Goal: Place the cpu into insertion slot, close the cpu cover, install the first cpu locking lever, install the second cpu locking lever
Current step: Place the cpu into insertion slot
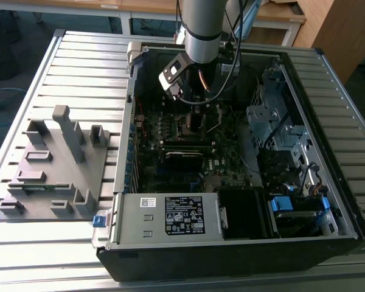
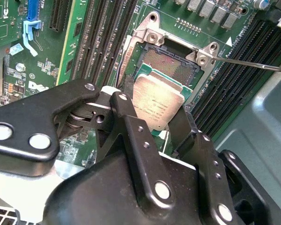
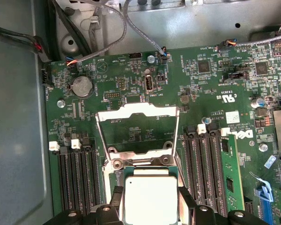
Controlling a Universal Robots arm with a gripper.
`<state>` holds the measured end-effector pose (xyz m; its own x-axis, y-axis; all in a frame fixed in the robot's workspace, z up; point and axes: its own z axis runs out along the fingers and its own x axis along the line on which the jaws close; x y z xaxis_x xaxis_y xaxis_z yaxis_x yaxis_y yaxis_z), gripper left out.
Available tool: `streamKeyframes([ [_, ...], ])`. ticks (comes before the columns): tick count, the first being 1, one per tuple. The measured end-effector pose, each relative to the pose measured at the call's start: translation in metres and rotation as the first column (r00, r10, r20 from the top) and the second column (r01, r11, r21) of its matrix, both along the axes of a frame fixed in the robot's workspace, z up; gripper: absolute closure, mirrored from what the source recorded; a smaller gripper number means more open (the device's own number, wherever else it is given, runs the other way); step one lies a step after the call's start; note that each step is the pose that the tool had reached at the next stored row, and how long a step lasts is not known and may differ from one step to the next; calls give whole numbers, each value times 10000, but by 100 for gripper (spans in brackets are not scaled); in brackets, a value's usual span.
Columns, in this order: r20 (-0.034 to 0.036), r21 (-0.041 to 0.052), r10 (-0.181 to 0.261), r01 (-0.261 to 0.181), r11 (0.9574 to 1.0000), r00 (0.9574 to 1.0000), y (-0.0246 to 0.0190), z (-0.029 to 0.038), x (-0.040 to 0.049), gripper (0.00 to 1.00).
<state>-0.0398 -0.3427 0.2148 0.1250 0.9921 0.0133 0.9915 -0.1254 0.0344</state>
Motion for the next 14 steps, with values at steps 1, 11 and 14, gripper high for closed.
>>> streamKeyframes([
  [1,0,-1,-13,13,10000,10000,0,0,0,46],
  [11,0,0,-143,143,9999,9999,0,0,0,46],
  [14,0,-1,-182,182,9998,9998,0,0,0,46],
])
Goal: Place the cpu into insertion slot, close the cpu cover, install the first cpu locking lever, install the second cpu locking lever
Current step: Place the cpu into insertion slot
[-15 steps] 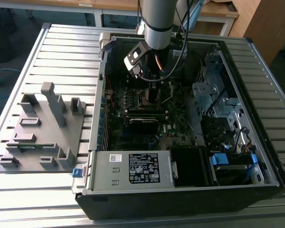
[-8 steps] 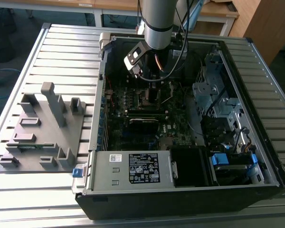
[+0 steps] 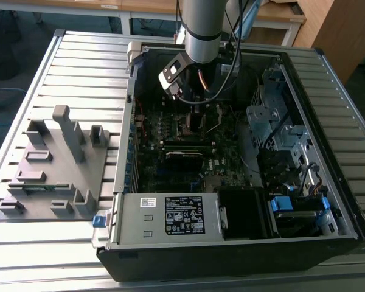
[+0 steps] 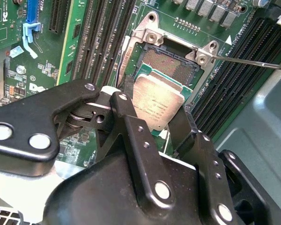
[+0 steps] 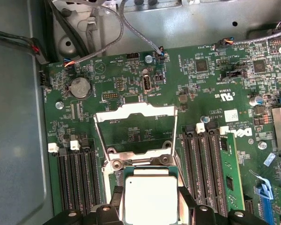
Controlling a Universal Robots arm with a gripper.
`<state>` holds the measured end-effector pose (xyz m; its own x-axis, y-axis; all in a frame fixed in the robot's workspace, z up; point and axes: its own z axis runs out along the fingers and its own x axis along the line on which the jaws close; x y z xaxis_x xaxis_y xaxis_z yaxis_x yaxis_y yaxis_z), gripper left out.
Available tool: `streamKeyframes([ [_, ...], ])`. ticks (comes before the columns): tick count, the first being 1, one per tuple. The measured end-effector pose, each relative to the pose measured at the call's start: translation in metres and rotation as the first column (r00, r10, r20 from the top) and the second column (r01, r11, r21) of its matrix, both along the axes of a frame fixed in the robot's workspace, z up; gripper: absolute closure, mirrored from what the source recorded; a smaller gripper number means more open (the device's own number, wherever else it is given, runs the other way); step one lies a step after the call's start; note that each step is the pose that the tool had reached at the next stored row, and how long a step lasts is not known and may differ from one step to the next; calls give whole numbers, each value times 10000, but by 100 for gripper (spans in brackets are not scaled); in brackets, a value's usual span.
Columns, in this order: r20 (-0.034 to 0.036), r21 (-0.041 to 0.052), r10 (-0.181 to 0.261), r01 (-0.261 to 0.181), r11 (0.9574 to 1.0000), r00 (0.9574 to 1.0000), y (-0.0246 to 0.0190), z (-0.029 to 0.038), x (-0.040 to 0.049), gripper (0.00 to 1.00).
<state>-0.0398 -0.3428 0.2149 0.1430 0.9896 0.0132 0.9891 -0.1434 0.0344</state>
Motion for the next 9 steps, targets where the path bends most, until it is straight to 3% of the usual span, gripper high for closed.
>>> streamKeyframes([
  [9,0,0,-118,118,9999,9999,0,0,0,46],
])
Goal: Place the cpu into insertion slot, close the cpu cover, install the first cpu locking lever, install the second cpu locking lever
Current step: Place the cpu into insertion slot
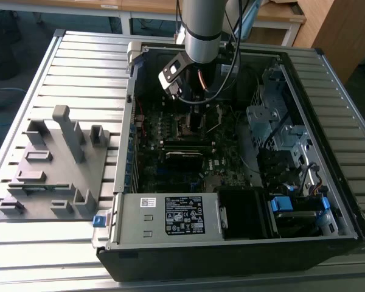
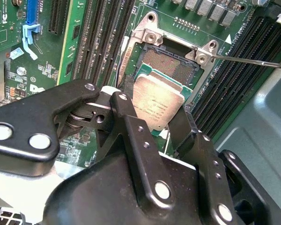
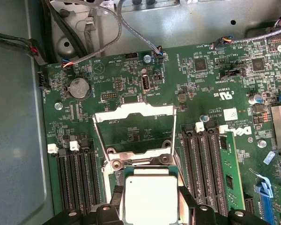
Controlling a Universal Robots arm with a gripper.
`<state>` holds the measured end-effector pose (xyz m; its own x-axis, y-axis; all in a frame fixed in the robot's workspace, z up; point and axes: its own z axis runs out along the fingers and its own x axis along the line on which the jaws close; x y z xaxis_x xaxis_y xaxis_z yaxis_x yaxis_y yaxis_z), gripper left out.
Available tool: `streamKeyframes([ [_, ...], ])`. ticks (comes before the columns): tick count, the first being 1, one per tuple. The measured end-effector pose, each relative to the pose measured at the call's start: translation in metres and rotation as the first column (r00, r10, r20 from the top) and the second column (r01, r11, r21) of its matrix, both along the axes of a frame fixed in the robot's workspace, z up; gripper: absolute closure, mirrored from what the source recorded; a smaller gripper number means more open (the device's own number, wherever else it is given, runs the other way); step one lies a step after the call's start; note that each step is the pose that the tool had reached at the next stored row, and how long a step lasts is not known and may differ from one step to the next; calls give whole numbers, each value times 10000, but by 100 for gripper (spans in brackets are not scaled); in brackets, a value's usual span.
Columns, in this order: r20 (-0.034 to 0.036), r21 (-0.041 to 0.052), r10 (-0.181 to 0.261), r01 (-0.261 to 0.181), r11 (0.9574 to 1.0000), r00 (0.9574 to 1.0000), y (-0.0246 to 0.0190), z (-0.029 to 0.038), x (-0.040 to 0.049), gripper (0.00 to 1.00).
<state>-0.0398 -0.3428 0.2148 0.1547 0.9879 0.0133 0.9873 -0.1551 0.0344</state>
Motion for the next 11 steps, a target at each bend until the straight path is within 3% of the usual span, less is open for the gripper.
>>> streamKeyframes([
  [11,0,0,-143,143,9999,9999,0,0,0,46],
])
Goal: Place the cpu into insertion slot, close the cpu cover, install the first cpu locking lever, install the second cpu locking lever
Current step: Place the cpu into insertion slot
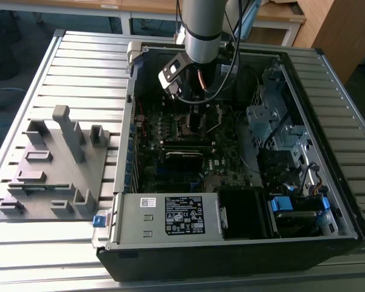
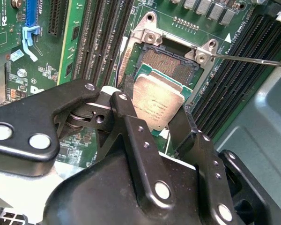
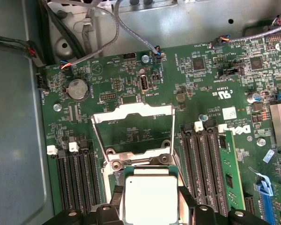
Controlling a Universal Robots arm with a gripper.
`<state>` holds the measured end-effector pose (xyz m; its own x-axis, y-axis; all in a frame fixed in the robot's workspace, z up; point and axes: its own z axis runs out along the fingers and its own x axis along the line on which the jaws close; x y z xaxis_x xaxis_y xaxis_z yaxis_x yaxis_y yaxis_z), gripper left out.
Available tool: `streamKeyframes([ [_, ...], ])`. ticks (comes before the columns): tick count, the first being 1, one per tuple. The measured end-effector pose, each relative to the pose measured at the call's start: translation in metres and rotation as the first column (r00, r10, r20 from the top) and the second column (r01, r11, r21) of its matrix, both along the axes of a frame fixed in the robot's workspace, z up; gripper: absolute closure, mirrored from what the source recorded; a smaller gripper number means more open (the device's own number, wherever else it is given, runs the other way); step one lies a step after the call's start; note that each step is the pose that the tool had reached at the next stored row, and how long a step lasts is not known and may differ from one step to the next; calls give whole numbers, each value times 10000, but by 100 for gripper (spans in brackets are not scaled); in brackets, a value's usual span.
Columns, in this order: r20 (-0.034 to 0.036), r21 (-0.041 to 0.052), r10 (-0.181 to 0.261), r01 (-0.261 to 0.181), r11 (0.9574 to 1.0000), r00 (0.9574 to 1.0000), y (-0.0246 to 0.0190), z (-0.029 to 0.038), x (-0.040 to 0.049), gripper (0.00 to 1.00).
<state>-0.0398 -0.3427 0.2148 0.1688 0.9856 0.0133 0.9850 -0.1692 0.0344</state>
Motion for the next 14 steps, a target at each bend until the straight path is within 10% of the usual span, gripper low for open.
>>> streamKeyframes([
  [14,0,0,-182,182,9998,9998,0,0,0,46],
])
